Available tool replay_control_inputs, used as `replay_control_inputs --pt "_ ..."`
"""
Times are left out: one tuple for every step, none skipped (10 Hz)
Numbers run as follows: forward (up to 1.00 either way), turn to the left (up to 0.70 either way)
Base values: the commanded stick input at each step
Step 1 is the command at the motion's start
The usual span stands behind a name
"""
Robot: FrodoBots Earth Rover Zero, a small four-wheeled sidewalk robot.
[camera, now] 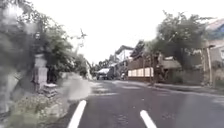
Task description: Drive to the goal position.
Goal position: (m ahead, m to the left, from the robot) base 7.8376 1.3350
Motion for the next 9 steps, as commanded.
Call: replay_control_inputs --pt "1.00 0.00" --pt "1.00 0.00" --pt "1.00 0.00" --pt "1.00 0.00" --pt "1.00 0.00" --pt "1.00 0.07" --pt "1.00 0.14" --pt "1.00 0.04" --pt "1.00 0.00"
